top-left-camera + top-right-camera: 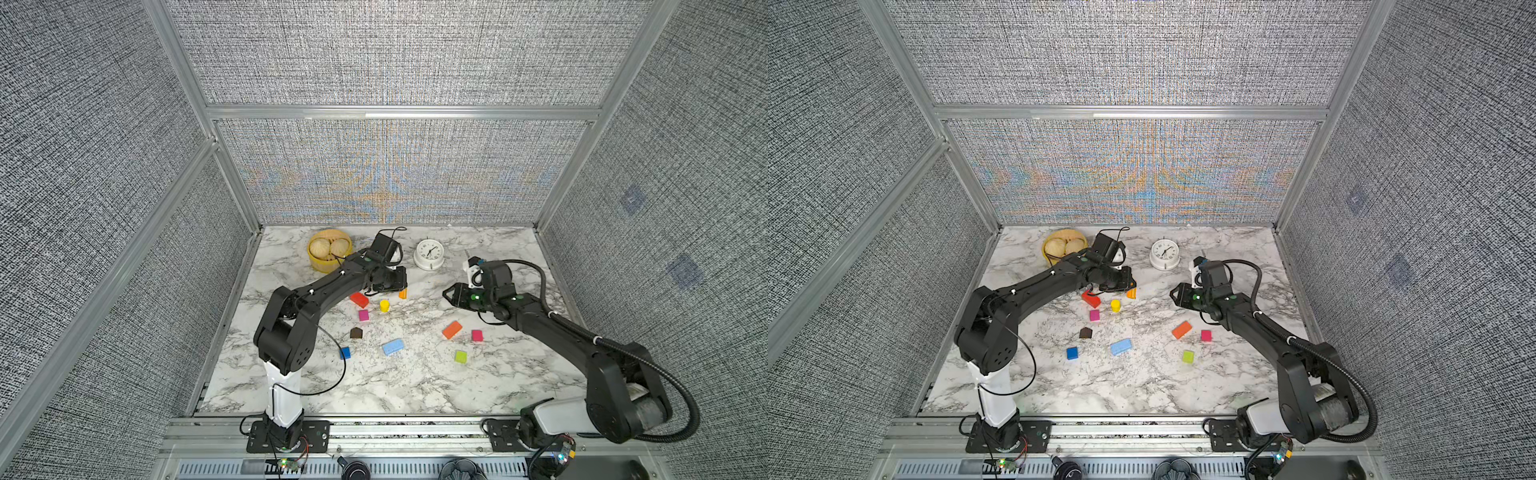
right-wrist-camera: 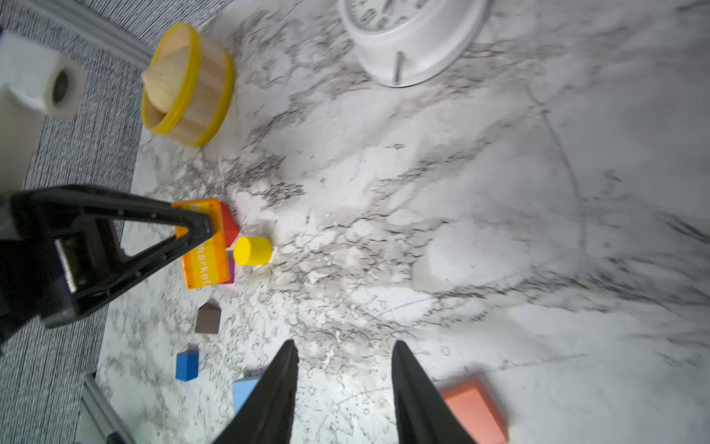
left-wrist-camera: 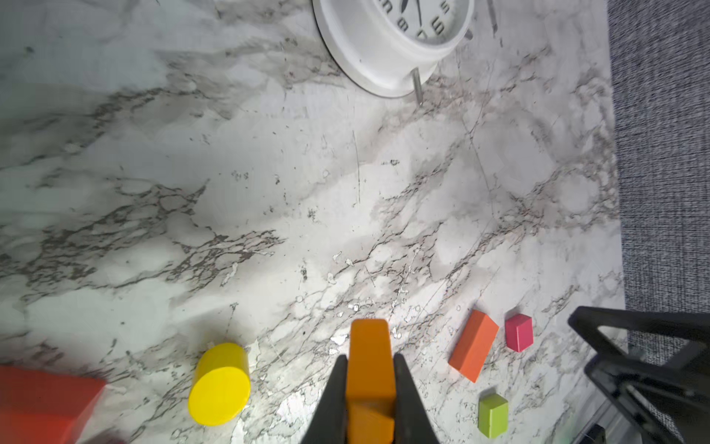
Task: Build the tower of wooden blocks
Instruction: 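Stand the orange block upright with the left gripper while the right arm withdraws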
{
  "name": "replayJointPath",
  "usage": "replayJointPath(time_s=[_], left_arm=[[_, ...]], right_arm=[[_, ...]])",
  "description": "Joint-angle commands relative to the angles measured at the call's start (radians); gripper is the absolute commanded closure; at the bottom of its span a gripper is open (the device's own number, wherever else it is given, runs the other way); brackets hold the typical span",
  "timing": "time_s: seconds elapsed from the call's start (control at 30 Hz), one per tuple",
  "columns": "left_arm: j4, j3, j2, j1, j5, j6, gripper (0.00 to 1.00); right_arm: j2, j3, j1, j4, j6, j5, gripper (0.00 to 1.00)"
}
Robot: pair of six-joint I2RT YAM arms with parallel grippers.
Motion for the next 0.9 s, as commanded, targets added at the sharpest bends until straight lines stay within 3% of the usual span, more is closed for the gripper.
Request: replayJointPath(time_s=[0.0,0.37,0.87], left_arm=[[-0.153,0.094,0.075,-0.017,-0.056,0.028,0.88],[-0.380,0.395,0.301,-0.038,-0.147,0.030,0.88],[-0.490,0.547,0.447,-0.038,-0.183,0.036,0.88]], right_arm=[[-0.041,-0.037,-0.013,0.043,0.060,0.056,0.57],[-0.080,-0.074,-0.035,0.053,0.104,0.077,0.57],[-0.061,-0.089,-0.036,0.083,0.116,0.038,0.57]])
